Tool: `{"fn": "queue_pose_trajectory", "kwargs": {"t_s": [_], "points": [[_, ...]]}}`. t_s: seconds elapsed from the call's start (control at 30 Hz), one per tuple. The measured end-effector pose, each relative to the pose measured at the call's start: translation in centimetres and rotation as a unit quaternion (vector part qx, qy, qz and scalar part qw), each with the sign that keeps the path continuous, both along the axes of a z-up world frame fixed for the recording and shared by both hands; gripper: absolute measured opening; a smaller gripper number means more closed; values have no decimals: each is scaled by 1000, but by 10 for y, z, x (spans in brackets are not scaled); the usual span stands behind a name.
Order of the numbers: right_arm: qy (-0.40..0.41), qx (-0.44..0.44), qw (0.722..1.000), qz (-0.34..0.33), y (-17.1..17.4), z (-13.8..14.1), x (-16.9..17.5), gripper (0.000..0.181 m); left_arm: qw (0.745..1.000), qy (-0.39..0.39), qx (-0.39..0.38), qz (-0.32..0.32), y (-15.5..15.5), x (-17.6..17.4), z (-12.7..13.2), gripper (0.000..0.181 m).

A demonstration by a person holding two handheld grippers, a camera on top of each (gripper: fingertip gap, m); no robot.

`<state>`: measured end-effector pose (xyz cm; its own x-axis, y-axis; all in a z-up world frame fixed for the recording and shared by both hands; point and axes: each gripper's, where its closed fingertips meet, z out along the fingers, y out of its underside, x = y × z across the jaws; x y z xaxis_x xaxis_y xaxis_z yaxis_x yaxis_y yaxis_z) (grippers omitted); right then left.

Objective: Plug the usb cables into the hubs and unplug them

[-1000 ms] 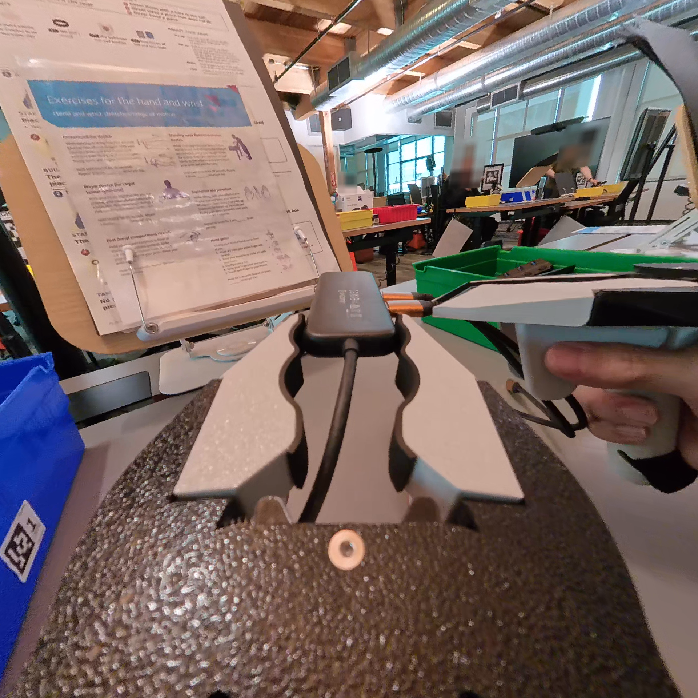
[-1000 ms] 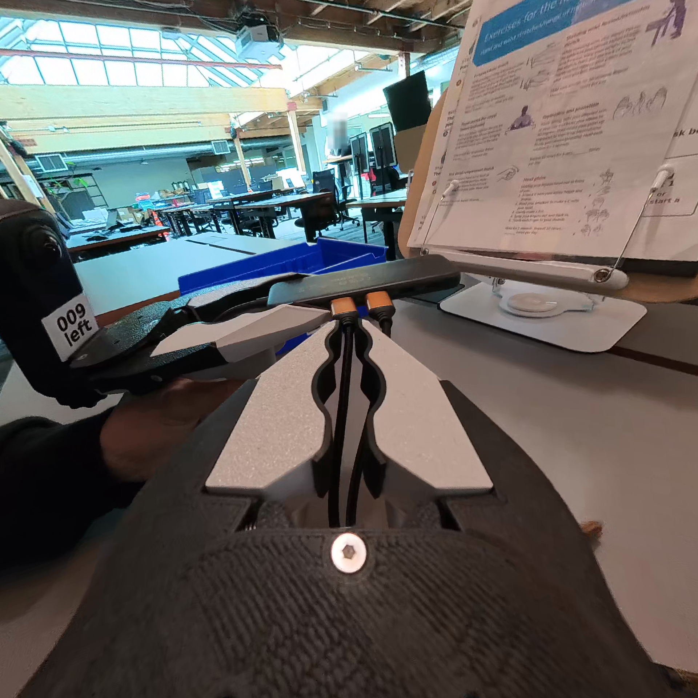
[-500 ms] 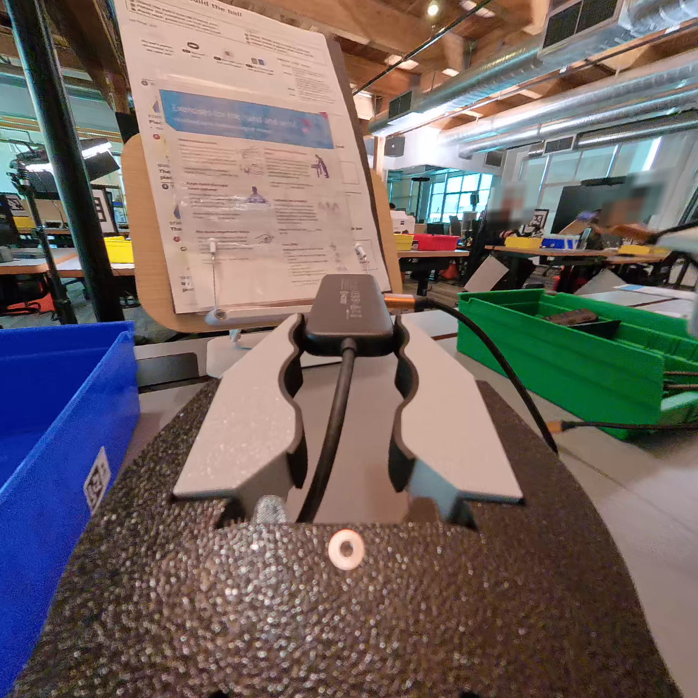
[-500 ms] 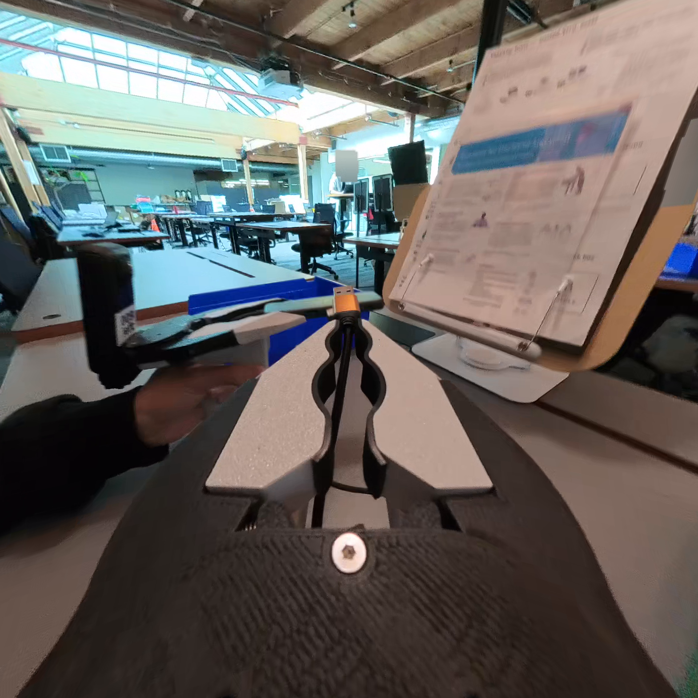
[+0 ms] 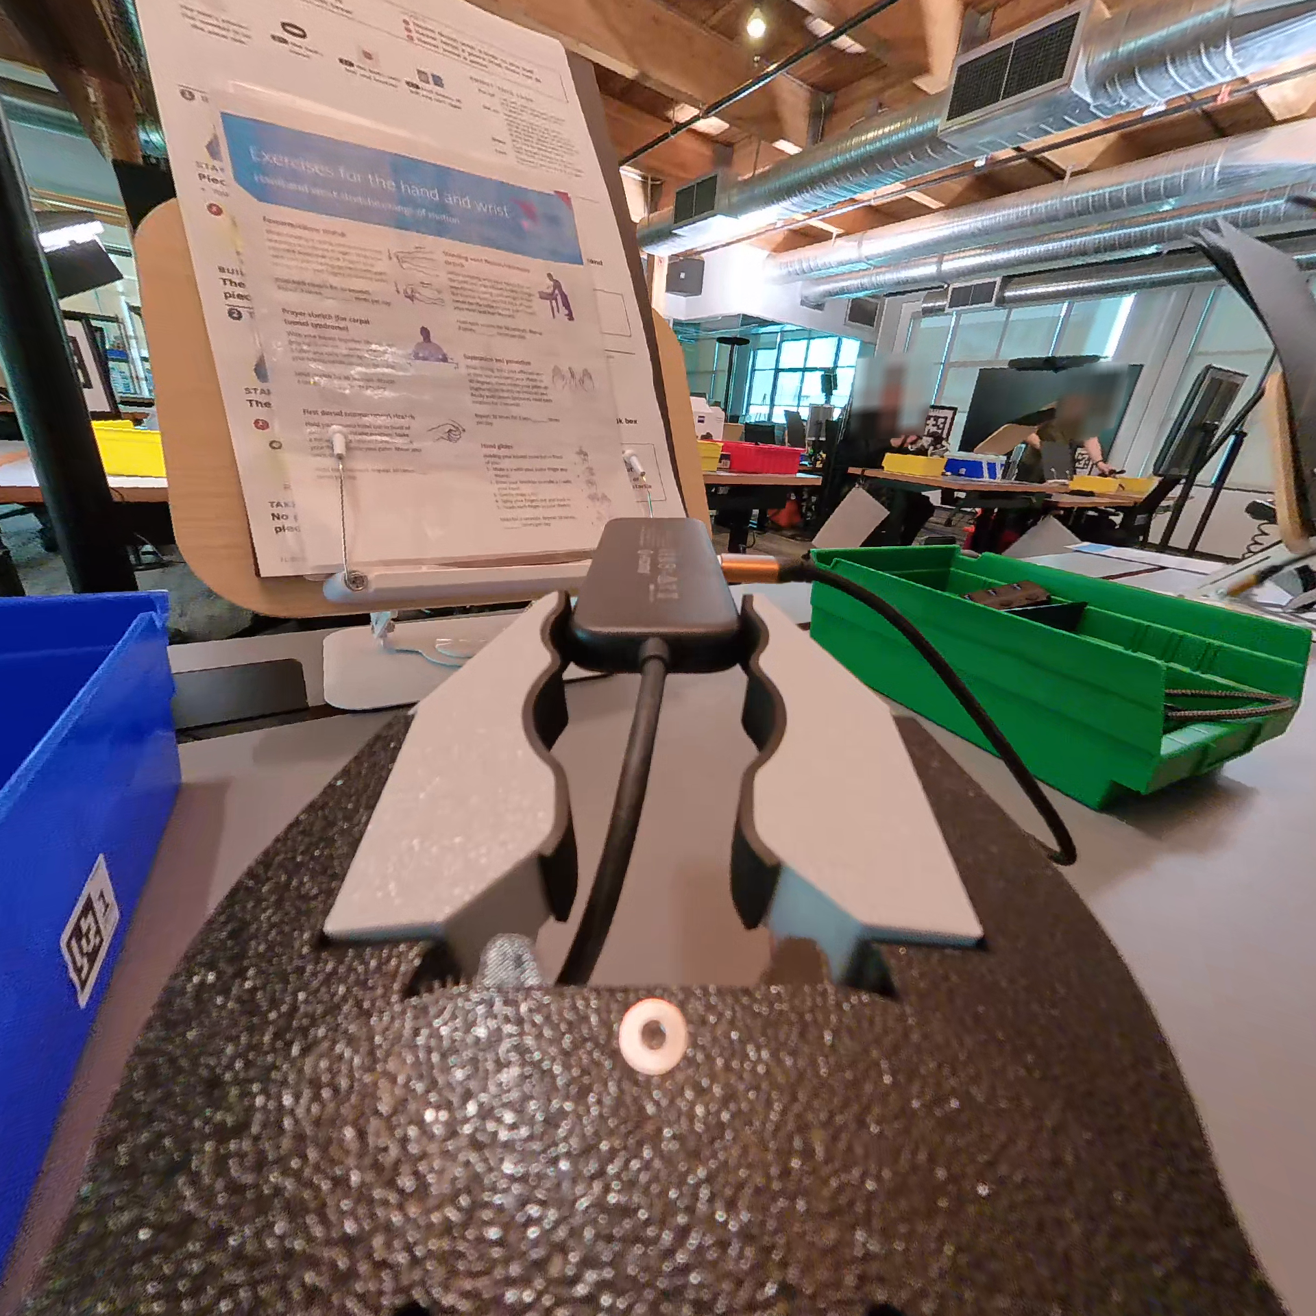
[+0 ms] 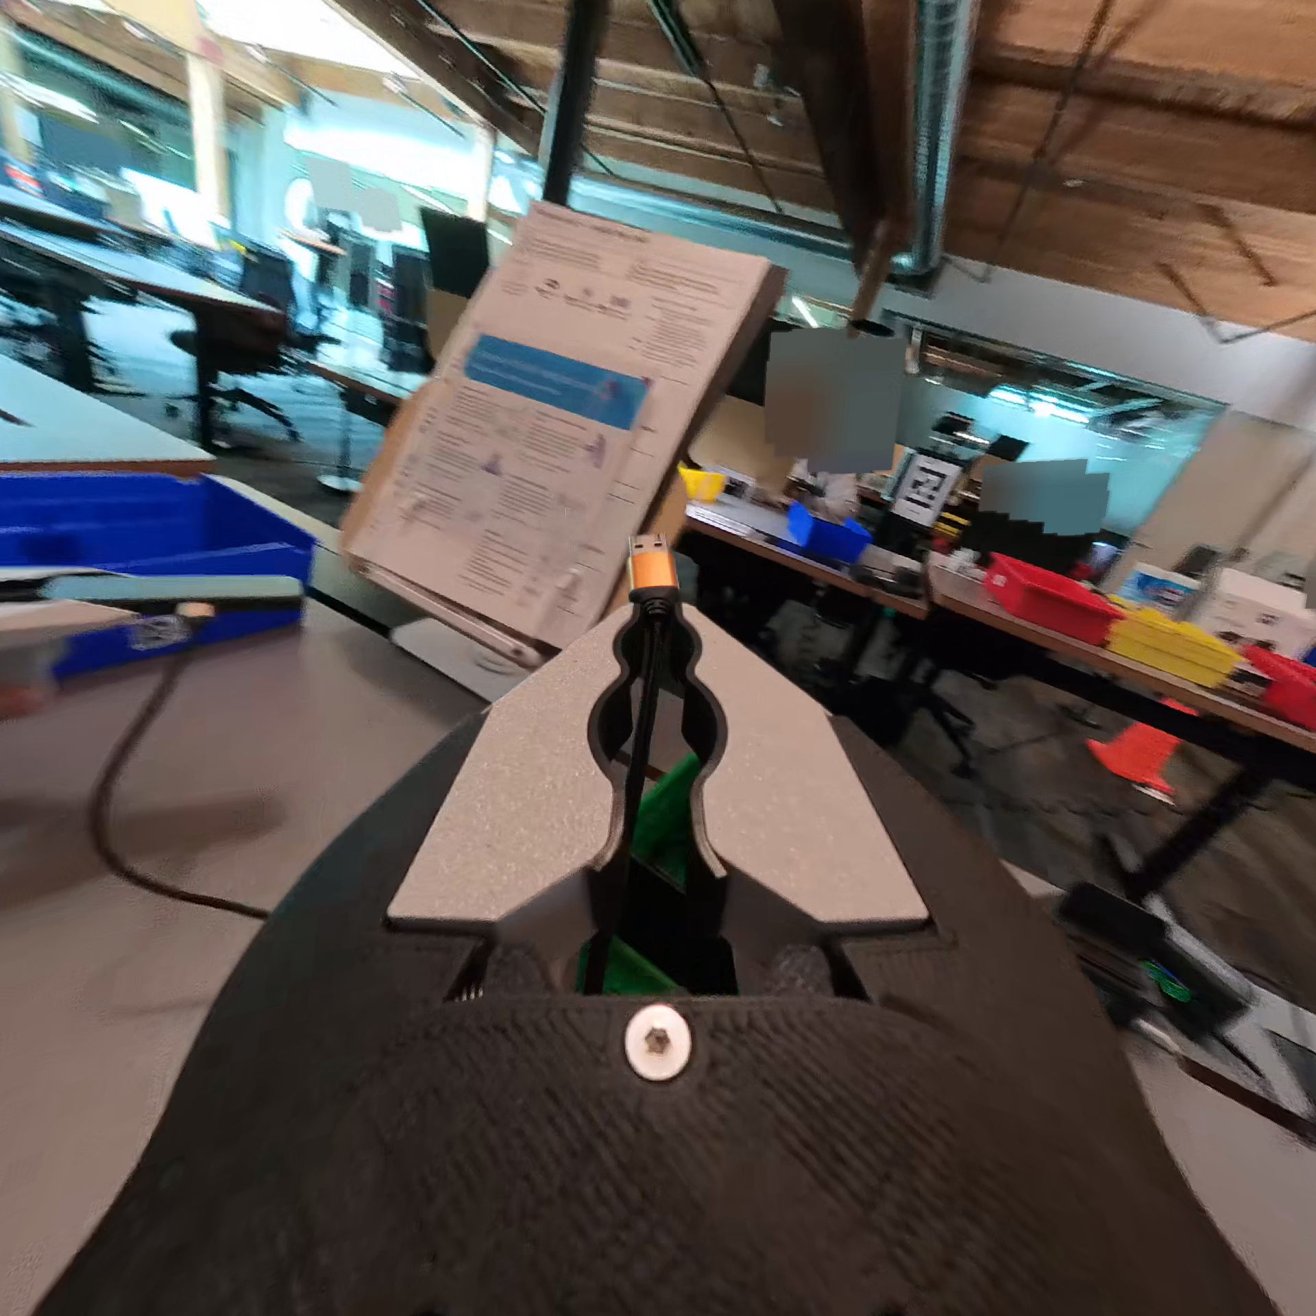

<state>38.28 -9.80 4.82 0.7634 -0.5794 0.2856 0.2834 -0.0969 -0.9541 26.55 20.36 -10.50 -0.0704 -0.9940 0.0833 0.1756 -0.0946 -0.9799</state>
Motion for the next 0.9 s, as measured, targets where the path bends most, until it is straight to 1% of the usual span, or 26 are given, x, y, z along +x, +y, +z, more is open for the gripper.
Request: {"fn": "queue_pose_trajectory", "kwargs": {"t_s": [0.07,0.1,0.13,0.17,0.3,0.37,0.43,0.53,0.6,0.63,0.7,0.77,0.83,0.9], "points": [[-16,-38,999,-24,-5,-11,18,5,1000,1,-3,-4,0,0,-1,45],[-12,-51,998,-29,-5,-19,26,5,1000,3,-6,-6,0,1,-2,45],[11,-56,998,-24,-3,-28,32,6,1000,5,-9,-6,0,1,-3,45],[34,-66,997,-16,1,-40,37,5,1000,6,-11,-8,0,2,-4,45],[64,-128,989,-38,8,-91,57,5,1000,13,-20,-17,-1,4,-7,45],[84,-112,990,-23,16,-103,57,5,999,18,-20,-21,-2,5,-9,45],[107,-81,991,-2,23,-103,54,5,999,20,-20,-22,-2,5,-10,45],[112,-26,993,2,24,-80,53,5,999,21,-21,-26,-1,5,-10,45],[134,-19,991,-6,19,-76,59,5,999,22,-24,-27,-1,5,-10,45],[148,-4,989,0,18,-71,59,5,999,23,-24,-28,-1,5,-11,45],[127,36,991,19,15,-49,51,5,999,24,-24,-29,-2,5,-11,45],[115,51,992,13,10,-28,45,5,999,23,-24,-30,-2,5,-10,45],[71,72,995,5,5,0,36,5,999,23,-24,-31,-2,5,-10,45],[41,80,996,-9,-1,22,31,4,999,23,-26,-34,-2,5,-10,45]]}}
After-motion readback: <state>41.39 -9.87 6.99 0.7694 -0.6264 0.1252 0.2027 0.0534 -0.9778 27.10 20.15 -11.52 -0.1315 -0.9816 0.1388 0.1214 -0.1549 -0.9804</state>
